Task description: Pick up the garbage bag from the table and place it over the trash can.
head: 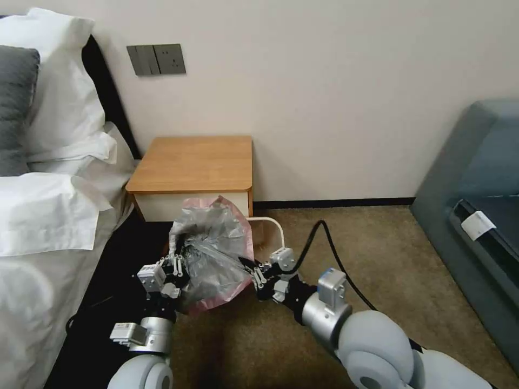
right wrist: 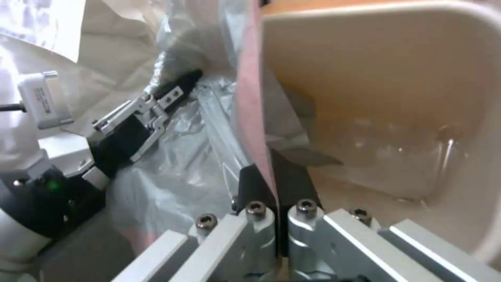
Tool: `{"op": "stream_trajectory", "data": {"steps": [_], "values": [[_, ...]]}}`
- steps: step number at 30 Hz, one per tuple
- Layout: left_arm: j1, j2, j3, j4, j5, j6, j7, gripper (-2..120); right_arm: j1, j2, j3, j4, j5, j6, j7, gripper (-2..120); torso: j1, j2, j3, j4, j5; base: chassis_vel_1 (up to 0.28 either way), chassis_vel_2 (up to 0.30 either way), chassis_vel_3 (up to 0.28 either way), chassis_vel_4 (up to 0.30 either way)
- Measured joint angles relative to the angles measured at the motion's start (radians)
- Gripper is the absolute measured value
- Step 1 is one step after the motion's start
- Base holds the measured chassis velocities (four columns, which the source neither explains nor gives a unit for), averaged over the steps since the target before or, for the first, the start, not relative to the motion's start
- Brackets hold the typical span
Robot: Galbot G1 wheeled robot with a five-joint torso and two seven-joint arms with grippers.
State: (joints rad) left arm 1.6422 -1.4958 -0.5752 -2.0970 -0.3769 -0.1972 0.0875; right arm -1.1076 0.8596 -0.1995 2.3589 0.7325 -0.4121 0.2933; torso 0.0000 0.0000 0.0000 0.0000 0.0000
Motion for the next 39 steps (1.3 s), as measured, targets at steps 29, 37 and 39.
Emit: {"op": "stream_trajectory", "data": {"steps": [29, 37, 39], "values": [[-0.015, 0.009, -0.018, -0.022, -0.089, 0.045, -0.046, 7, -0.196, -0.045, 0.197, 0.046, -0.128, 0.079, -0.05, 0, 0.0, 0.0, 0.0, 0.0001, 0.0, 0.0, 0.0, 0.0, 0.0], [-0.02, 0.006, -0.02, -0.033, -0.107, 0.061, -0.059, 7, -0.216, -0.031, 0.208, 0.042, -0.199, 0.098, -0.057, 0, 0.0, 0.0, 0.0, 0.0, 0.0, 0.0, 0.0, 0.0, 0.0], [-0.019, 0.006, -0.02, -0.034, -0.107, 0.064, -0.06, 7, -0.221, -0.026, 0.211, 0.042, -0.216, 0.108, -0.069, 0, 0.0, 0.0, 0.0, 0.0, 0.0, 0.0, 0.0, 0.0, 0.0]]}}
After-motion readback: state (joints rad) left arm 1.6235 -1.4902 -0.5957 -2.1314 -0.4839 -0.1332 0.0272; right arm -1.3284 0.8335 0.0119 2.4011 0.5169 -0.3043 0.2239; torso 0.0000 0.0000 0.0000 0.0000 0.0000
